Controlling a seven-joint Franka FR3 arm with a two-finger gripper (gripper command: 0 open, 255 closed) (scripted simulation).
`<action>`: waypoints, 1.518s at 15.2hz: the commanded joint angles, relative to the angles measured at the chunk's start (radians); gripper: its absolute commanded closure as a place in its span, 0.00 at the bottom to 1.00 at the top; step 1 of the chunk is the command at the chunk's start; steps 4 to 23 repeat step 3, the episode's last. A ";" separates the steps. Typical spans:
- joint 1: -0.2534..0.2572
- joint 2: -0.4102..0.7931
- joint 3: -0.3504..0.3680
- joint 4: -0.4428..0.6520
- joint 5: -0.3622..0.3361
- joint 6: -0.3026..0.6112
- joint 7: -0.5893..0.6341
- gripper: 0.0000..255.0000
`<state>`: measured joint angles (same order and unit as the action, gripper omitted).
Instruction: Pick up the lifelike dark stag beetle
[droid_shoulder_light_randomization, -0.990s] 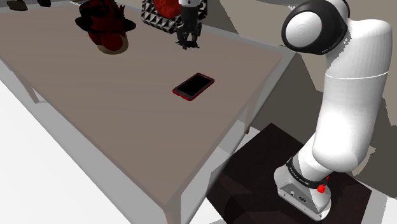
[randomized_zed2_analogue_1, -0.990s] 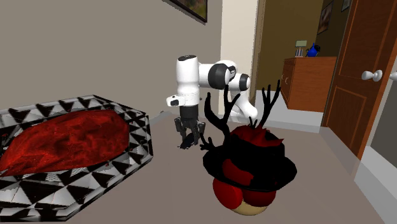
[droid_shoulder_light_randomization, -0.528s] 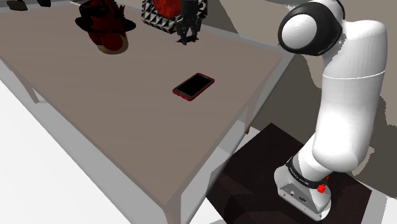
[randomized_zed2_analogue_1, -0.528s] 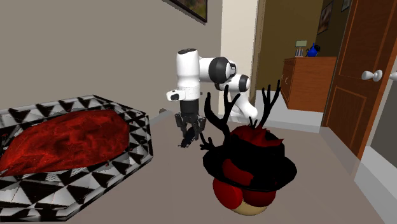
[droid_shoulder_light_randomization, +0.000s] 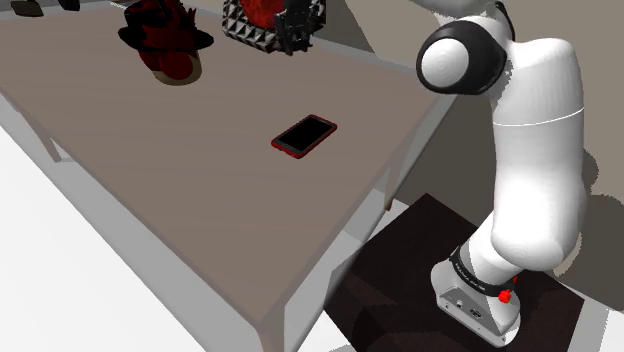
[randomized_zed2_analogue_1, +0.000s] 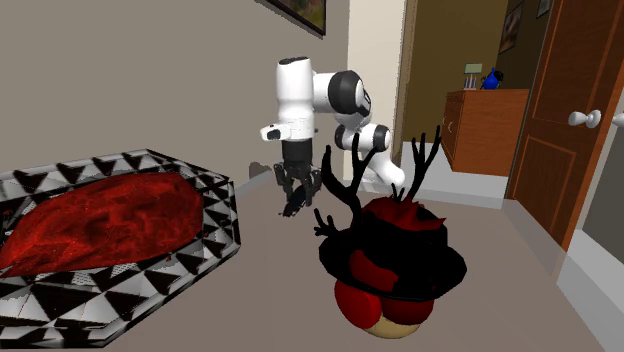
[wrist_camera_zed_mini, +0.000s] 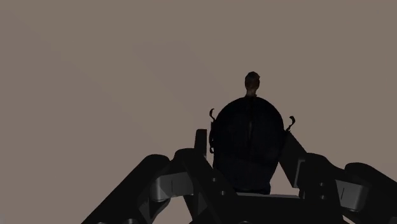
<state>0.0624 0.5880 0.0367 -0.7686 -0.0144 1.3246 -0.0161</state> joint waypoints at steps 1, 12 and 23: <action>0.001 0.040 -0.001 0.099 -0.001 -0.060 -0.001 1.00; 0.001 0.045 -0.001 0.110 -0.001 -0.066 -0.001 1.00; 0.001 0.045 -0.001 0.110 -0.001 -0.066 -0.001 1.00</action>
